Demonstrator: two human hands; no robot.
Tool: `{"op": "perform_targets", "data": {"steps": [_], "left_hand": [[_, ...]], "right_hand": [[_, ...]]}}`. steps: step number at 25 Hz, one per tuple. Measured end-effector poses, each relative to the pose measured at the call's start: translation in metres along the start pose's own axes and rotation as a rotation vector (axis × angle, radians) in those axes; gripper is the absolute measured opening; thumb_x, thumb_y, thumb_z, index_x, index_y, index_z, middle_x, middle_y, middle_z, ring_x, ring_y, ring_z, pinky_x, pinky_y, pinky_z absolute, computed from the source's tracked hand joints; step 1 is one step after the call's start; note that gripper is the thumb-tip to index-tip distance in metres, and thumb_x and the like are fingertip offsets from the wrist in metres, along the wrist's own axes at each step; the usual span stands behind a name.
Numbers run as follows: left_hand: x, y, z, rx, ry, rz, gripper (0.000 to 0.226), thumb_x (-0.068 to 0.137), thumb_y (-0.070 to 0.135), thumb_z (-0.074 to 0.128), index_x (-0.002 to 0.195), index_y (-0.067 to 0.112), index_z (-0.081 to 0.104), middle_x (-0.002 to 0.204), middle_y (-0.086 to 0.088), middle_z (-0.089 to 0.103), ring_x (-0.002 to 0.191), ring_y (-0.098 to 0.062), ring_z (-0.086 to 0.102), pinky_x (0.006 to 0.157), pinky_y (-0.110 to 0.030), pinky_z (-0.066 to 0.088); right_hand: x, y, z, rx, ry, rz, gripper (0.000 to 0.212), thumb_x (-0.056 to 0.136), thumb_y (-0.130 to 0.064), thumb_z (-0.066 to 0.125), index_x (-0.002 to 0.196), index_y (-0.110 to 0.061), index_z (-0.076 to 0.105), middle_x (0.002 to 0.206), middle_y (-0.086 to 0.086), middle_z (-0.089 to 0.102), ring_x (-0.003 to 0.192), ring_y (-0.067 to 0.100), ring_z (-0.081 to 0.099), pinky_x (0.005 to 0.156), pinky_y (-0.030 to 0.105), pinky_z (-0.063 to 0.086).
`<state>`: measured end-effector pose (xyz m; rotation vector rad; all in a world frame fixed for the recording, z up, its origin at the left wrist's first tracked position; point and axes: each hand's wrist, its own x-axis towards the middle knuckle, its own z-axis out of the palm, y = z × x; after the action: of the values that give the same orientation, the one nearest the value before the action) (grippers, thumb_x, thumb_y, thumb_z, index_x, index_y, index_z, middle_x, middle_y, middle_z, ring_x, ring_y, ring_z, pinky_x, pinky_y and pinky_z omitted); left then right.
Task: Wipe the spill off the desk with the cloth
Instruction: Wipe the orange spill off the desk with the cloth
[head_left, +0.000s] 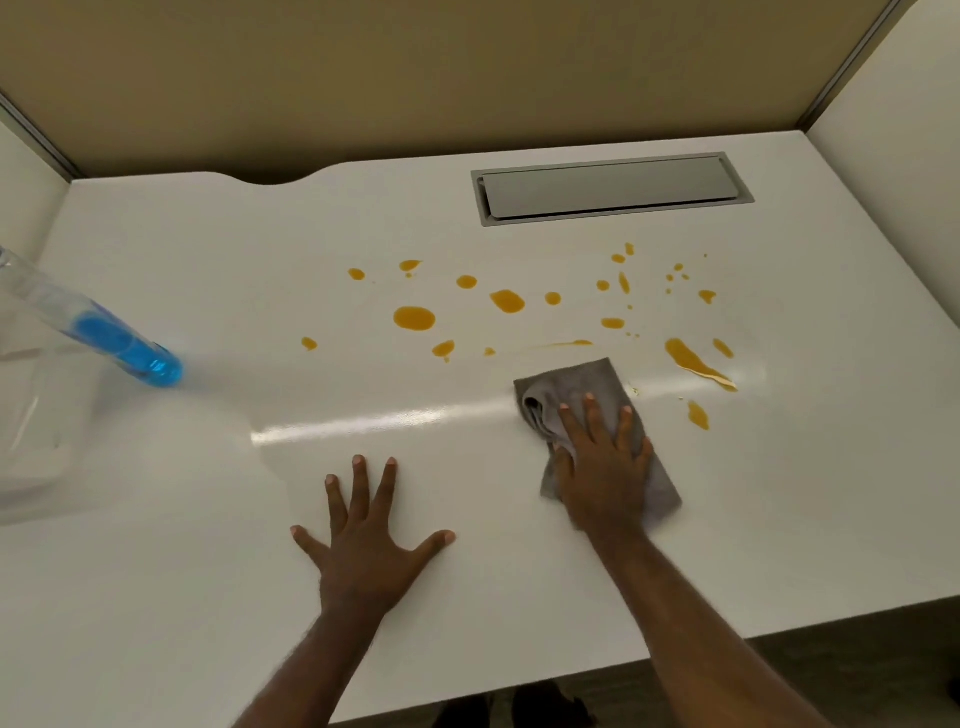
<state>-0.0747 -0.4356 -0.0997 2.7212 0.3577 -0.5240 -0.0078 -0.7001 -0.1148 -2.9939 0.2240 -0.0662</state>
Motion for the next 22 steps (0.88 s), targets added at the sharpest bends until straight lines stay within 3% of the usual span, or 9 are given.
{"op": "perform_targets", "data": {"steps": [3, 6, 9, 11, 13, 15, 17, 20, 22], "left_hand": [[0.0, 0.001, -0.003, 0.003, -0.025, -0.003, 0.111, 0.056, 0.101, 0.024, 0.145, 0.053, -0.02, 0.156, 0.018, -0.031, 0.146, -0.018, -0.028, 0.108, -0.073, -0.005], [0.0, 0.001, -0.004, 0.007, -0.039, -0.005, 0.11, 0.057, 0.099, 0.026, 0.144, 0.052, -0.023, 0.154, 0.017, -0.033, 0.145, -0.019, -0.029, 0.108, -0.073, -0.004], [0.001, 0.0, -0.003, 0.02, -0.029, -0.002, 0.11, 0.057, 0.1, 0.024, 0.142, 0.052, -0.028, 0.155, 0.016, -0.034, 0.144, -0.019, -0.03, 0.107, -0.074, -0.004], [0.002, 0.003, -0.006, 0.018, 0.01, 0.023, 0.109, 0.058, 0.1, 0.025, 0.142, 0.053, -0.027, 0.154, 0.018, -0.036, 0.145, -0.02, -0.029, 0.106, -0.074, -0.005], [0.008, 0.01, -0.009, 0.02, 0.03, 0.042, 0.108, 0.057, 0.102, 0.024, 0.141, 0.055, -0.025, 0.152, 0.019, -0.038, 0.145, -0.02, -0.028, 0.105, -0.074, -0.005], [0.015, 0.025, -0.01, 0.048, 0.014, 0.075, 0.107, 0.056, 0.102, 0.021, 0.141, 0.056, -0.025, 0.152, 0.019, -0.039, 0.145, -0.02, -0.029, 0.105, -0.074, -0.006], [0.017, 0.048, -0.004, 0.08, -0.002, 0.12, 0.107, 0.056, 0.102, 0.02, 0.141, 0.055, -0.025, 0.151, 0.018, -0.04, 0.143, -0.02, -0.032, 0.105, -0.074, -0.006], [0.009, 0.089, 0.014, 0.086, -0.023, 0.179, 0.106, 0.056, 0.101, 0.019, 0.141, 0.056, -0.024, 0.151, 0.02, -0.04, 0.141, -0.018, -0.037, 0.105, -0.074, -0.008], [0.005, 0.115, 0.026, 0.096, -0.046, 0.194, 0.105, 0.056, 0.101, 0.02, 0.141, 0.057, -0.023, 0.152, 0.02, -0.038, 0.14, -0.017, -0.038, 0.105, -0.073, -0.007]], "right_hand": [[0.021, -0.047, 0.004, 0.014, -0.006, 0.06, 0.057, 0.092, -0.046, 0.05, 0.146, -0.037, 0.034, 0.157, -0.002, 0.031, 0.142, 0.045, 0.022, 0.104, 0.071, 0.024], [0.006, -0.091, 0.015, 0.01, -0.002, -0.144, 0.059, 0.087, -0.049, 0.051, 0.143, -0.036, 0.039, 0.156, -0.002, 0.034, 0.142, 0.044, 0.025, 0.105, 0.069, 0.024], [-0.024, -0.077, 0.015, 0.009, -0.026, -0.306, 0.058, 0.085, -0.049, 0.048, 0.141, -0.039, 0.04, 0.154, -0.007, 0.037, 0.144, 0.036, 0.024, 0.108, 0.063, 0.026], [-0.023, -0.031, 0.007, -0.009, -0.024, -0.251, 0.057, 0.083, -0.044, 0.049, 0.139, -0.04, 0.043, 0.152, -0.01, 0.04, 0.143, 0.033, 0.029, 0.106, 0.059, 0.034], [-0.003, 0.016, -0.006, -0.021, -0.056, -0.078, 0.057, 0.085, -0.04, 0.051, 0.141, -0.039, 0.042, 0.154, -0.006, 0.037, 0.143, 0.035, 0.028, 0.103, 0.058, 0.037], [0.031, 0.037, -0.014, -0.023, -0.074, 0.077, 0.06, 0.09, -0.041, 0.05, 0.146, -0.041, 0.03, 0.159, -0.006, 0.026, 0.146, 0.036, 0.018, 0.106, 0.06, 0.03], [0.051, 0.026, -0.014, -0.01, -0.098, 0.11, 0.062, 0.092, -0.044, 0.045, 0.149, -0.043, 0.02, 0.162, -0.007, 0.016, 0.147, 0.037, 0.011, 0.108, 0.063, 0.023], [0.033, 0.006, -0.007, 0.004, -0.104, -0.131, 0.062, 0.089, -0.042, 0.045, 0.148, -0.039, 0.027, 0.16, -0.006, 0.023, 0.146, 0.037, 0.016, 0.108, 0.064, 0.025], [0.014, 0.035, -0.009, -0.004, -0.102, -0.279, 0.061, 0.085, -0.04, 0.047, 0.145, -0.039, 0.034, 0.157, -0.009, 0.03, 0.146, 0.033, 0.022, 0.108, 0.059, 0.031]]}}
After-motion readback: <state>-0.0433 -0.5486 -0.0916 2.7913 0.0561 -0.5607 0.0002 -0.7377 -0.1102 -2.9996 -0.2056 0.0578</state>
